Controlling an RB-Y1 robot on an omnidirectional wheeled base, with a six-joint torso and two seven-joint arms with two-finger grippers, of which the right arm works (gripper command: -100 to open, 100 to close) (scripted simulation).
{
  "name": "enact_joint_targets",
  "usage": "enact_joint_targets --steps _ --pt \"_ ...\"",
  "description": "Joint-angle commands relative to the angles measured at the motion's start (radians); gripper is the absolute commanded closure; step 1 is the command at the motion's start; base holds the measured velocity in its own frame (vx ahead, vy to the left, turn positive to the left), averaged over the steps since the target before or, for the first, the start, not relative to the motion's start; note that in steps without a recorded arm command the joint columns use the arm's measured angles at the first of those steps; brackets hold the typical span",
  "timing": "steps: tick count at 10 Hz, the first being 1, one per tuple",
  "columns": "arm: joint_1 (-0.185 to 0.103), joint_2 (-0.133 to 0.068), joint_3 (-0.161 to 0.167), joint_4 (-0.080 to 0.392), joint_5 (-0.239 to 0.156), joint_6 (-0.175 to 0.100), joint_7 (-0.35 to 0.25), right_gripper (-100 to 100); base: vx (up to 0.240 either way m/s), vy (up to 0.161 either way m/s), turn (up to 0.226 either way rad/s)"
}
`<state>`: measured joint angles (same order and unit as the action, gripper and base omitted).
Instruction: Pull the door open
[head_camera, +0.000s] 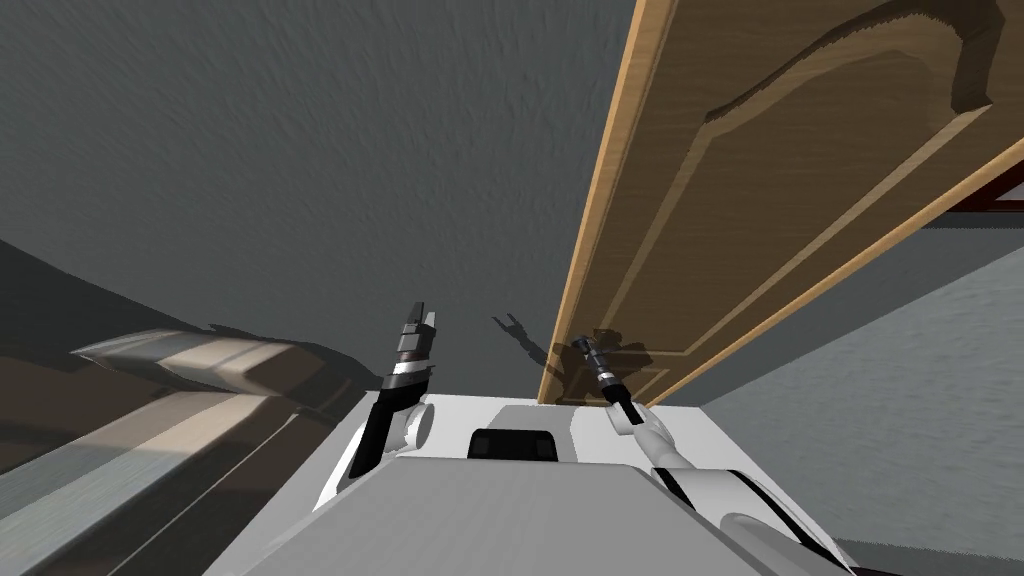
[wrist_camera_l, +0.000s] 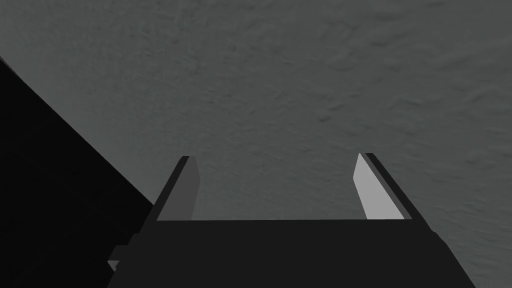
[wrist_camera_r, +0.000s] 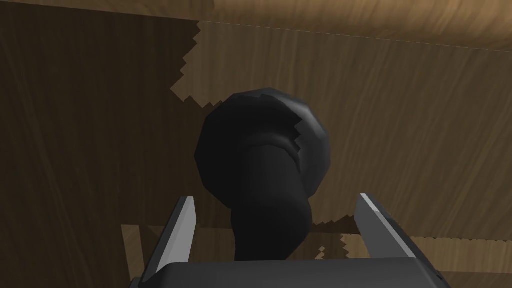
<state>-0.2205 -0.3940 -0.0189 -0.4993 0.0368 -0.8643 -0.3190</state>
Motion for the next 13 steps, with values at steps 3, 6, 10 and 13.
enact_joint_targets --steps 3,6,10,13 --pt "0.0 0.0 0.0 0.0 0.0 0.0 0.0 100 0.003 -0.004 -0.001" --pt "0.0 0.0 0.0 0.0 0.0 0.0 0.0 100 0.0 0.0 0.0" --pt "0.029 -0.037 0.024 0.001 0.016 -0.044 -0.047 100 -0.131 -0.039 0.087" --pt "0.039 -0.051 0.033 0.001 0.022 -0.06 -0.064 100 -0.128 -0.045 0.047"
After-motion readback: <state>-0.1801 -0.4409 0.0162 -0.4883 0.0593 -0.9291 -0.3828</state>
